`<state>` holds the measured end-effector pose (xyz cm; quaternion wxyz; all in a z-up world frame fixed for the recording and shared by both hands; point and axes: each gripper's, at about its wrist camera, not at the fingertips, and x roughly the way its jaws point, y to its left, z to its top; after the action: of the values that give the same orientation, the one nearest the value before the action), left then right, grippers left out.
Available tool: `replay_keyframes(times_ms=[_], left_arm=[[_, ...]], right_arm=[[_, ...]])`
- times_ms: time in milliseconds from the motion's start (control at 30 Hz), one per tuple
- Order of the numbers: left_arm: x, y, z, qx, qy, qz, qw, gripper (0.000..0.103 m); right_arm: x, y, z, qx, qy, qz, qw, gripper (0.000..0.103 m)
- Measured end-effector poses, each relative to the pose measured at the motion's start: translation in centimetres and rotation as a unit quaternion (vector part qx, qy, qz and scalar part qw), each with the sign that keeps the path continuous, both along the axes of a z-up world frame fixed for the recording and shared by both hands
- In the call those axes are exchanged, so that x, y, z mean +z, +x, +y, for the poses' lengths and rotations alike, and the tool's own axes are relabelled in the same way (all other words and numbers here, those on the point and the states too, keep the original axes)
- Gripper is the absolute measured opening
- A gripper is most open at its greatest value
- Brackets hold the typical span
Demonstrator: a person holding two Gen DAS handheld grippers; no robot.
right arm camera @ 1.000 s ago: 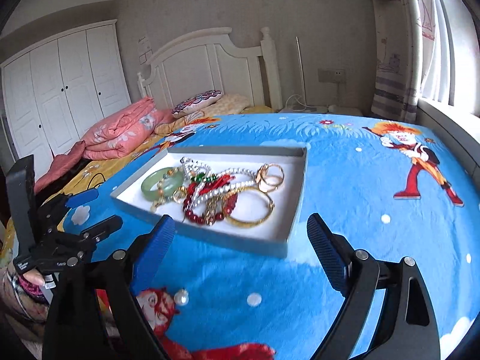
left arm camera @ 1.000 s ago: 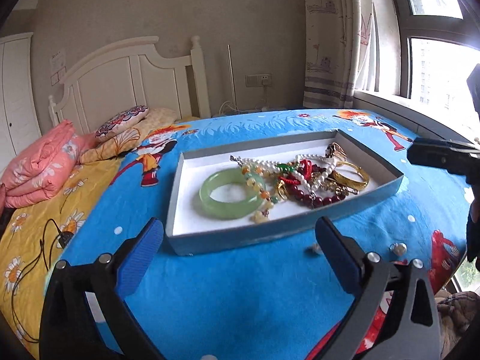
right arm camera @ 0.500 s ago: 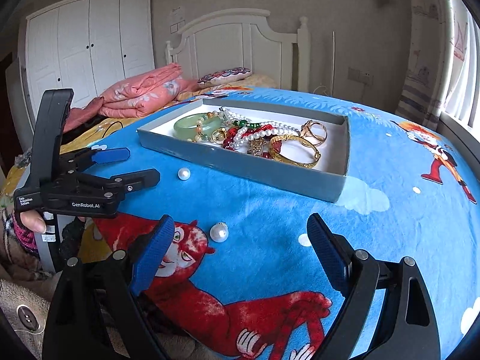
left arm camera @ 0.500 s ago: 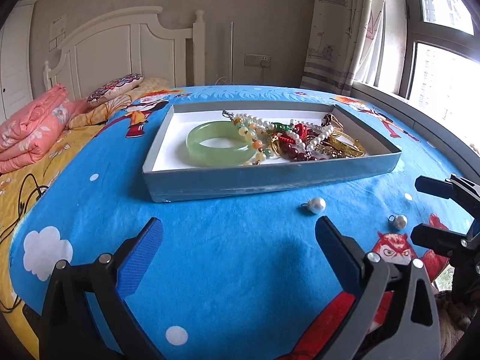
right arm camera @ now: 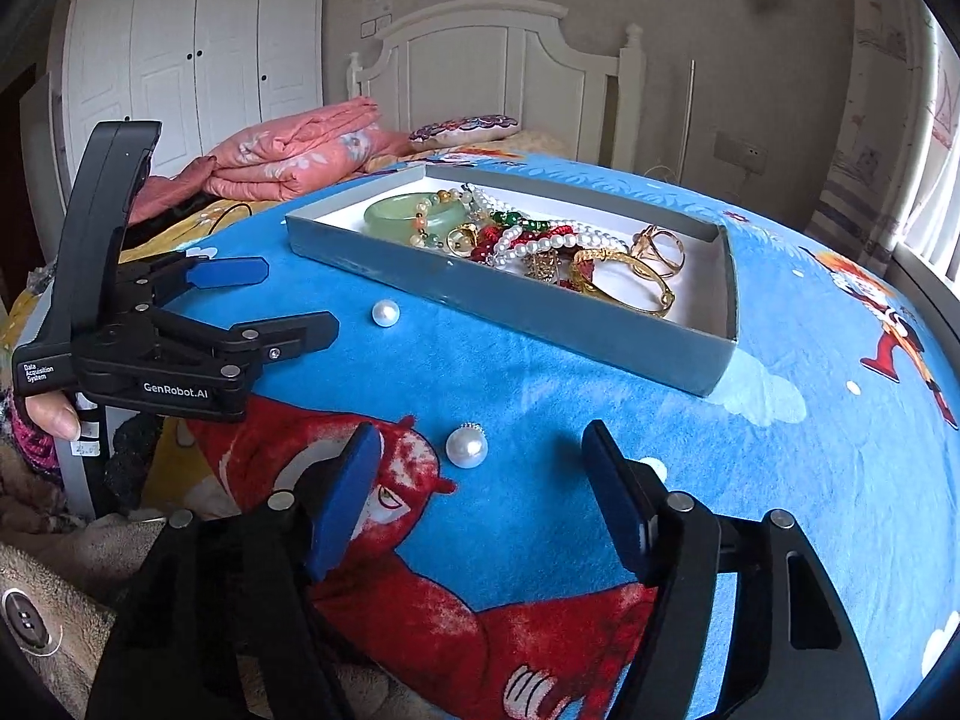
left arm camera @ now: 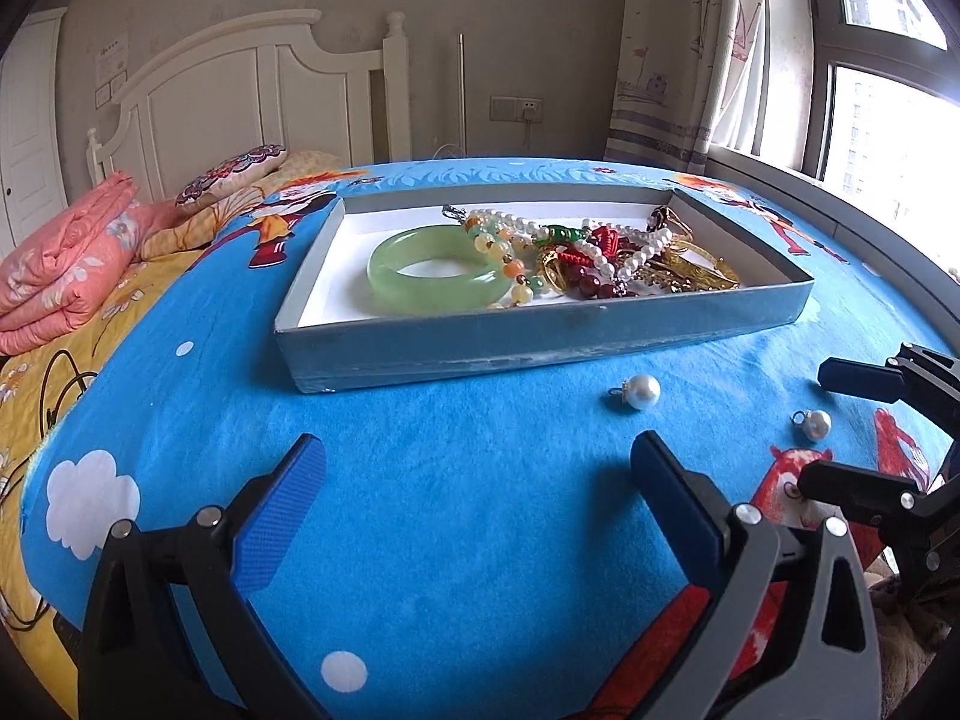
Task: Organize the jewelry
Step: 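Withdraw both tools and move the right tool toward the loose pearl earring, then grasp the pearl earring with the right tool while the left tool grasps the other earring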
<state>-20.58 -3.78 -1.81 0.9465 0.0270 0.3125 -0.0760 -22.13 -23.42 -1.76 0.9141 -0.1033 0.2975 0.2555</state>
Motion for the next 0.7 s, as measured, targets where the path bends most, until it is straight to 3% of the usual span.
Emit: replay_keyframes(times_ms=[67, 267, 467, 700], left_arm=[[0.0, 0.0, 0.0, 0.0, 0.0, 0.0, 1.0, 0.101], [0.0, 0.0, 0.0, 0.0, 0.001, 0.0, 1.0, 0.101], [0.1, -0.1, 0.0, -0.006, 0.0, 0.001, 1.0, 0.101], [1.1, -1.0, -2.8, -0.072, 0.021, -0.013, 0.9971, 0.099]], right_arm=[[0.0, 0.0, 0.0, 0.003, 0.0, -0.001, 1.0, 0.057], [0.1, -0.4, 0.5, 0.022, -0.005, -0.01, 1.0, 0.032], [0.1, -0.7, 0.7, 0.033, -0.005, -0.013, 0.999, 0.016], [0.0, -0.5, 0.0, 0.03, 0.008, -0.009, 0.999, 0.015]])
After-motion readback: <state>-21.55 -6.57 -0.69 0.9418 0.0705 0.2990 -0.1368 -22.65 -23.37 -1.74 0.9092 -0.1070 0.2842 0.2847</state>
